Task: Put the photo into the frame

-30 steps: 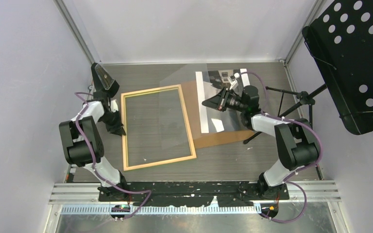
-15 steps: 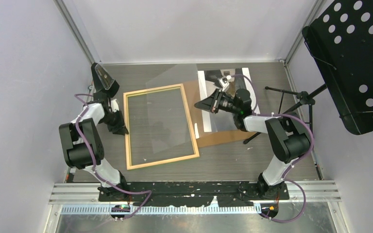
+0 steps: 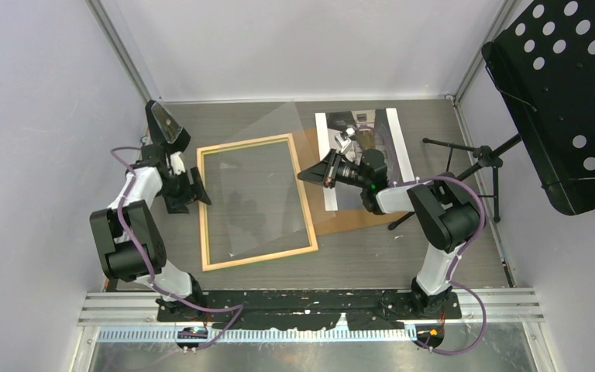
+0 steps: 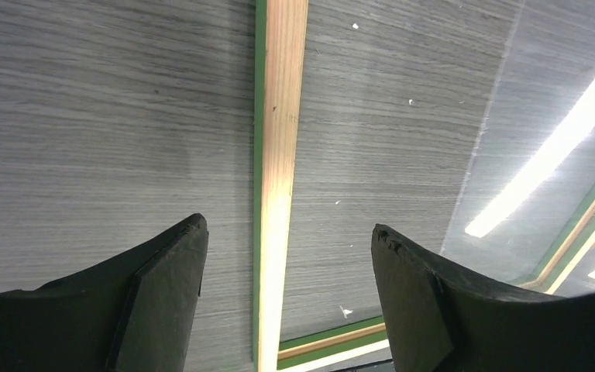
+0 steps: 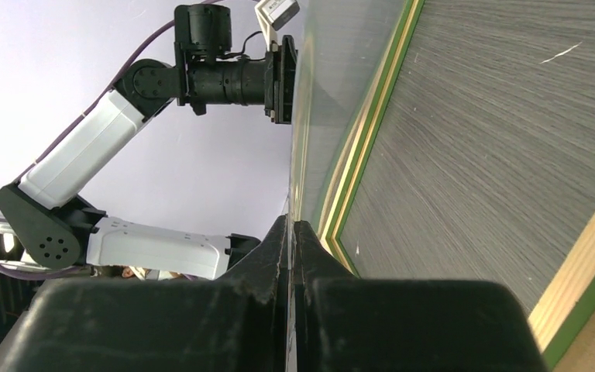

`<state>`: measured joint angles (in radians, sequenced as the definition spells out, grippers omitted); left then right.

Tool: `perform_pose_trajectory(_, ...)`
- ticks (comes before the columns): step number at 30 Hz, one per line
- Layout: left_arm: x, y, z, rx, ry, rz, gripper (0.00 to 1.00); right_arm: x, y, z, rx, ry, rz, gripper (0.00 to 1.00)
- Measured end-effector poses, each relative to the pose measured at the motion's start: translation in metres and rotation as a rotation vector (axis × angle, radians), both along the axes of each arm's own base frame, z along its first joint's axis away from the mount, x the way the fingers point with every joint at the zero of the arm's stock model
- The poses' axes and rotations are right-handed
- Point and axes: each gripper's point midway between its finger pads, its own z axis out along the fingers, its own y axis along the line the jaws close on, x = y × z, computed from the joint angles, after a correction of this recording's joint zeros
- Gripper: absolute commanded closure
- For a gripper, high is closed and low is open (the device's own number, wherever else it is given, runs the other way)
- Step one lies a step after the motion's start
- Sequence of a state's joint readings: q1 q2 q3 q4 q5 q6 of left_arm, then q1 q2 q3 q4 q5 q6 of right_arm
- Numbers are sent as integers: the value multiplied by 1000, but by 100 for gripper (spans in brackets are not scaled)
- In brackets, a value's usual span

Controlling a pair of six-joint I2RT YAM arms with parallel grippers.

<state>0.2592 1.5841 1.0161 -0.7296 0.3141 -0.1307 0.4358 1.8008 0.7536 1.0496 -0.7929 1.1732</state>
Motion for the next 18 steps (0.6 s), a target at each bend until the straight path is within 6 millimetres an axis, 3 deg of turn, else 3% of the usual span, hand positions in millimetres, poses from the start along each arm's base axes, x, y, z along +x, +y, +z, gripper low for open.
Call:
perform_pose_trajectory(10,0,23,32,66,-110,47,17,-9,18,-4,33,32,22,94)
perform_pose_trajectory(18,-1,26,46,92,-152,44,17,-16,28,-3,46,25,33,95)
